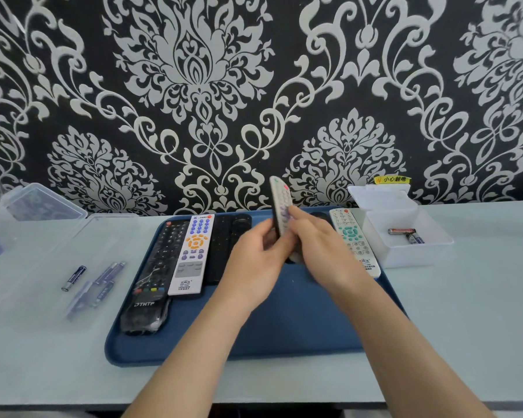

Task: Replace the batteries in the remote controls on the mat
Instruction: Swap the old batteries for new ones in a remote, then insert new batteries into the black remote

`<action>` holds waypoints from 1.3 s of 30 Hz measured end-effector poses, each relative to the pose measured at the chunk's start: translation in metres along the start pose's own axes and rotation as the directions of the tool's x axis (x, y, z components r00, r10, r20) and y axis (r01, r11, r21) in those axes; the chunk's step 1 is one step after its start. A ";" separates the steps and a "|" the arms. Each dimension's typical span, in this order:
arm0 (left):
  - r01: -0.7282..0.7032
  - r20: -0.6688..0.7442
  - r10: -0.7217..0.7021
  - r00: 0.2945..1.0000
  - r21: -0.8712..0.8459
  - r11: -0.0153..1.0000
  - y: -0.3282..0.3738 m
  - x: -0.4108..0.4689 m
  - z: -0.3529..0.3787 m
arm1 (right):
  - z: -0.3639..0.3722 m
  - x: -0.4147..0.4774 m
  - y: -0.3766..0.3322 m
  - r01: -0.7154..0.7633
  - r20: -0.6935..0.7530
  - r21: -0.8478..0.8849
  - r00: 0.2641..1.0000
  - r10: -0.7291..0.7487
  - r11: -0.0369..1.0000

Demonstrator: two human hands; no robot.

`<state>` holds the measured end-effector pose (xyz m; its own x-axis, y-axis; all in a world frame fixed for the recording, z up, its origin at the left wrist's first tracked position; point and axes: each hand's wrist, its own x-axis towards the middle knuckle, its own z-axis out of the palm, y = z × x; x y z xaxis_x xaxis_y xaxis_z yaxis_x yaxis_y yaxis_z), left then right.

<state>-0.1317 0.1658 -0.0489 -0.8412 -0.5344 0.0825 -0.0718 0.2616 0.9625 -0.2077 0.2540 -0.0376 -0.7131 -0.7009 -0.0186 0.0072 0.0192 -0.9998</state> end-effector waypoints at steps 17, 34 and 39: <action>0.012 0.085 -0.130 0.988 0.792 0.610 -0.010 0.003 0.015 | -0.042 -0.012 0.017 0.072 0.077 -0.969 0.997 0.009 0.234; -0.136 0.156 0.033 0.987 0.715 0.685 -0.021 0.011 0.033 | -0.036 -0.005 0.027 0.213 0.173 -0.868 0.976 -0.129 0.448; -0.182 0.099 0.160 0.982 0.717 0.673 -0.016 0.008 0.021 | -0.035 -0.004 0.026 0.123 0.096 -0.956 0.989 -0.115 0.266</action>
<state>-0.1492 0.1745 -0.0688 -0.8906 -0.4036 0.2095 -0.2796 0.8493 0.4478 -0.2293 0.2826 -0.0636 -0.6388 -0.7634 0.0956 -0.7563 0.6004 -0.2599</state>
